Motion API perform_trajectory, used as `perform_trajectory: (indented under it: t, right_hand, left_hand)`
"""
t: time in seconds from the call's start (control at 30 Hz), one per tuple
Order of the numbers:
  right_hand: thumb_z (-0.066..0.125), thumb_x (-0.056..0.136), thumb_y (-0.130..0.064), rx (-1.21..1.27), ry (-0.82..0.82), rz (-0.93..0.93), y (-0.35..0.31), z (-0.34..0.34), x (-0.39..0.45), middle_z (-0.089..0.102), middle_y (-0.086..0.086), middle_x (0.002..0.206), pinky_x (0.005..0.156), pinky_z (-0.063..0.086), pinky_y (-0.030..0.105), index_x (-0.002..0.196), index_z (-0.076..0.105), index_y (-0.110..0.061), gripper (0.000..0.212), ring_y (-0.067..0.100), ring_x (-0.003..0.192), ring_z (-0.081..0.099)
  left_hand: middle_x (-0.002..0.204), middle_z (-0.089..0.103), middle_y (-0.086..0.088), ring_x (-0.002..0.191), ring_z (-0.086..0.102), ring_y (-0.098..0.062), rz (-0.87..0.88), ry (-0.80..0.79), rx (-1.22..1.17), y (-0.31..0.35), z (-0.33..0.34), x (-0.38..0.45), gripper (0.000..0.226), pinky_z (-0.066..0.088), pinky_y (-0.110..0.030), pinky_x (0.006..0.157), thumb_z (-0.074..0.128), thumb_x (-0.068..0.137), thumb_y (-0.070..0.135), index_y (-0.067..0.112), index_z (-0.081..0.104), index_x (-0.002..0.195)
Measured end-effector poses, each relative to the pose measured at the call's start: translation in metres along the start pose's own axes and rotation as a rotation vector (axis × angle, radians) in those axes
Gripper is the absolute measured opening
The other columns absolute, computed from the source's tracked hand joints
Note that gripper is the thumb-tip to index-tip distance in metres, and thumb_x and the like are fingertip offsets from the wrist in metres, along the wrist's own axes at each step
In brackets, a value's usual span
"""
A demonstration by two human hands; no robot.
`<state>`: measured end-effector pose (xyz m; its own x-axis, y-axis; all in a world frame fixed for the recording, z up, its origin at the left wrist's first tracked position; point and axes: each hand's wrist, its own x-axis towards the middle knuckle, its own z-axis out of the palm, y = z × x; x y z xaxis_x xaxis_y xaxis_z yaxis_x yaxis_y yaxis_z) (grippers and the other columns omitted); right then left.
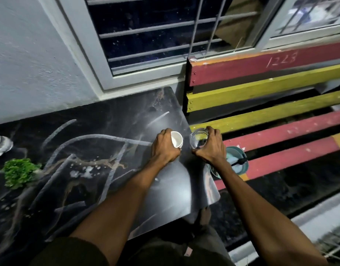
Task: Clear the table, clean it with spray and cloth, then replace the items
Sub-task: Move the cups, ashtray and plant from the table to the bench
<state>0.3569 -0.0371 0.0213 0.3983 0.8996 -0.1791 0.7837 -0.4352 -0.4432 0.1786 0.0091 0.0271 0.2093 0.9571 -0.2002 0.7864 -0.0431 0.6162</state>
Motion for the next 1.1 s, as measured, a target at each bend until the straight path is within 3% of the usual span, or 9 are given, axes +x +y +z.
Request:
perform_trajectory:
  t: [0.23, 0.37, 0.53, 0.8, 1.1]
  right_hand:
    - [0.083, 0.057, -0.044, 0.023, 0.013, 0.005, 0.081, -0.03, 0.057, 0.043, 0.01, 0.129, 0.091, 0.051, 0.046, 0.143, 0.034, -0.014, 0.103, 0.033, 0.119, 0.049]
    - [0.083, 0.056, -0.044, 0.011, -0.035, -0.015, 0.127, -0.041, 0.102, 0.044, 0.007, 0.125, 0.082, 0.051, 0.043, 0.139, 0.036, -0.017, 0.099, 0.034, 0.115, 0.052]
    - [0.084, 0.056, -0.041, -0.007, -0.126, -0.012, 0.175, -0.042, 0.157, 0.043, 0.009, 0.129, 0.085, 0.051, 0.044, 0.142, 0.033, -0.016, 0.103, 0.036, 0.119, 0.05]
    - [0.085, 0.055, -0.036, -0.038, -0.253, -0.03, 0.232, 0.0, 0.232, 0.041, 0.01, 0.132, 0.091, 0.05, 0.046, 0.144, 0.031, -0.013, 0.107, 0.035, 0.124, 0.046]
    - [0.083, 0.056, -0.038, -0.077, -0.245, -0.085, 0.277, 0.071, 0.306, 0.042, 0.011, 0.131, 0.089, 0.05, 0.047, 0.14, 0.032, -0.012, 0.102, 0.033, 0.124, 0.044]
  left_hand:
    - [0.123, 0.063, -0.008, 0.112, 0.061, -0.033, 0.038, -0.013, 0.002, 0.071, 0.069, 0.041, 0.064, 0.055, -0.041, 0.084, 0.084, 0.067, 0.028, 0.015, 0.057, 0.123]
    - [0.125, 0.063, -0.009, 0.113, 0.061, -0.034, -0.032, -0.006, -0.001, 0.112, 0.115, 0.068, 0.068, 0.055, -0.042, 0.086, 0.084, 0.067, 0.026, 0.014, 0.055, 0.127]
    - [0.131, 0.059, -0.01, 0.121, 0.056, -0.034, -0.099, -0.024, -0.017, 0.144, 0.171, 0.098, 0.071, 0.053, -0.046, 0.093, 0.084, 0.069, 0.021, 0.012, 0.053, 0.132]
    - [0.133, 0.057, -0.007, 0.124, 0.054, -0.033, -0.211, -0.023, 0.031, 0.129, 0.24, 0.156, 0.073, 0.052, -0.048, 0.094, 0.085, 0.068, 0.021, 0.013, 0.051, 0.132]
    - [0.134, 0.056, -0.01, 0.122, 0.057, -0.034, -0.286, -0.025, 0.113, 0.079, 0.312, 0.225, 0.072, 0.051, -0.045, 0.09, 0.085, 0.072, 0.021, 0.01, 0.05, 0.133]
